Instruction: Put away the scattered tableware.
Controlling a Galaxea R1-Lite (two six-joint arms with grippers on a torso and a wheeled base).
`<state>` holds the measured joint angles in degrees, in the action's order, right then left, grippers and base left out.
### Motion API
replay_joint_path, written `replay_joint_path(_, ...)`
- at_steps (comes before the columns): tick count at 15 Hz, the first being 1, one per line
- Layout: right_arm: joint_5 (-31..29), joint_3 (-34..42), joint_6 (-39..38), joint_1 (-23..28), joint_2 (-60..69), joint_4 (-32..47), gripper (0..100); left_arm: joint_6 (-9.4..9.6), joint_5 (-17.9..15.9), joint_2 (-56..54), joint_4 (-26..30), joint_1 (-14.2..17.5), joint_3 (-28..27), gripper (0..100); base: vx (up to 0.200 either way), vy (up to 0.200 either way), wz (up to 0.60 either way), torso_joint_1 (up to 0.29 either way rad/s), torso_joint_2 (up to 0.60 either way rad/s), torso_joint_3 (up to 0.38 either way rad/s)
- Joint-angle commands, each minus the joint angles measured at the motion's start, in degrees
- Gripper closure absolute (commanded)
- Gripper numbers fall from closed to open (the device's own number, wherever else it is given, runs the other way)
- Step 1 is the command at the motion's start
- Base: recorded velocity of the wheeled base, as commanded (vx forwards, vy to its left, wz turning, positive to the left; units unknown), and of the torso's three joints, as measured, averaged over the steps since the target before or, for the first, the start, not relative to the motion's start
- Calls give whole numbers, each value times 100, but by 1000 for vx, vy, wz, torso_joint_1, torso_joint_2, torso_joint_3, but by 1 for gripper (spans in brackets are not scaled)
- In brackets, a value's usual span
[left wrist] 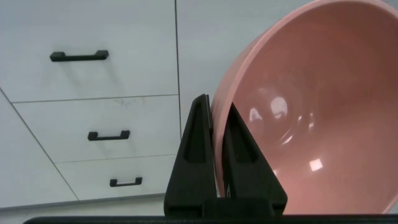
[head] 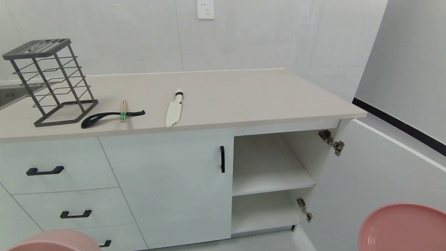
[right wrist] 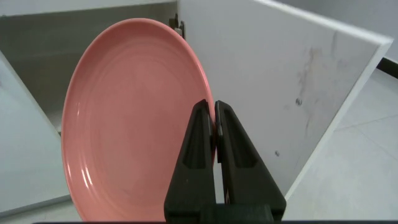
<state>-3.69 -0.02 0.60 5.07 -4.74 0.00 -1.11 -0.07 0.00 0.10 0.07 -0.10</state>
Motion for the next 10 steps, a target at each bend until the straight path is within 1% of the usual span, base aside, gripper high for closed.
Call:
replay_joint_path(1, 0, 2, 2, 3, -9, 0, 100, -3, -1, 9, -1, 1, 1, 100, 0, 0, 0, -85, 452, 369)
replay_joint_path(4, 0, 2, 2, 3, -9, 0, 100, -3, -1, 0, -1, 1, 1, 100, 0, 0, 0, -40, 429, 372)
replay_joint_path(5, 0, 2, 2, 3, -9, 0, 100, -3, -1, 9, -1, 1, 1, 100, 0, 0, 0, 2, 139, 95)
replay_joint_path(10, 0, 2, 2, 3, -9, 0, 100, -12, 7, 9, -1, 1, 1, 100, 0, 0, 0, 0, 0, 0)
